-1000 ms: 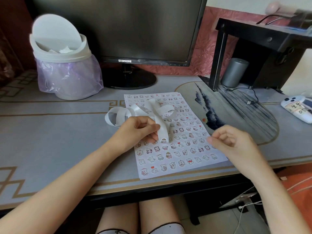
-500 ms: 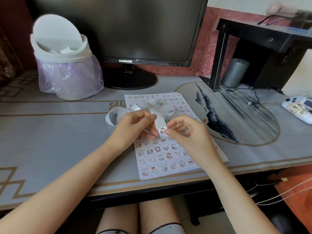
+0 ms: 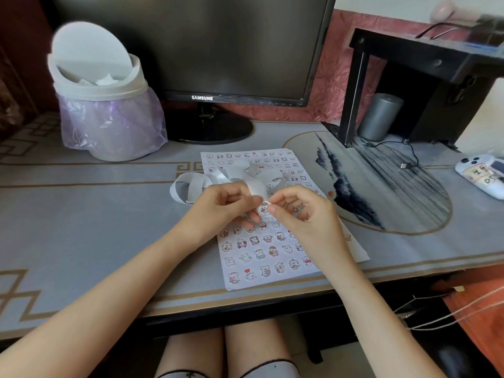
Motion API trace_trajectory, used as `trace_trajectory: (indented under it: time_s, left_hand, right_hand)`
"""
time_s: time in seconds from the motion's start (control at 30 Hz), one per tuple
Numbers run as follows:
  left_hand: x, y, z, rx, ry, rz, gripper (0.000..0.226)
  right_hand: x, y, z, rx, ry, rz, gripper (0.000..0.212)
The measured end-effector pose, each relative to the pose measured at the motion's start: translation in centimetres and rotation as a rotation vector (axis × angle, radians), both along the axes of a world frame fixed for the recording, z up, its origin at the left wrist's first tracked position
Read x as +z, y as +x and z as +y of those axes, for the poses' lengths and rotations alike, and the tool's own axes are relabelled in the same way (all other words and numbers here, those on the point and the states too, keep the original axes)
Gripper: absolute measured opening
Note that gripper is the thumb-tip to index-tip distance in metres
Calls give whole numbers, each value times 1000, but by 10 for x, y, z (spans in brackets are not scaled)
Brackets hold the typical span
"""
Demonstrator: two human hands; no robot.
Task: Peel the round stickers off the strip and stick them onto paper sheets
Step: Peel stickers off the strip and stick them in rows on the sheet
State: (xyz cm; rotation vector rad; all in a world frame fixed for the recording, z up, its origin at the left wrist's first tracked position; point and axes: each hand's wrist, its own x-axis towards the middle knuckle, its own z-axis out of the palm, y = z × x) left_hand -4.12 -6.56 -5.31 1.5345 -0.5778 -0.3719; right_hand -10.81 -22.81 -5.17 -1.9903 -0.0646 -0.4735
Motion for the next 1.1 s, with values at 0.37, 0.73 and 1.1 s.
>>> trace_trajectory:
  time_s: [0.37,0.73,1.1]
  left_hand:
    - [0,0,1,2,19,10,16]
    - [0,-1,0,11,52,17,18]
    - [4,-3,0,12,42,86,19]
  right_hand:
    - [-2,0,0,18,-8,-33,9]
    - [-3,-1,-1,-37,-146,-26,9]
    - [0,-14,-3,26,-191,-45,6]
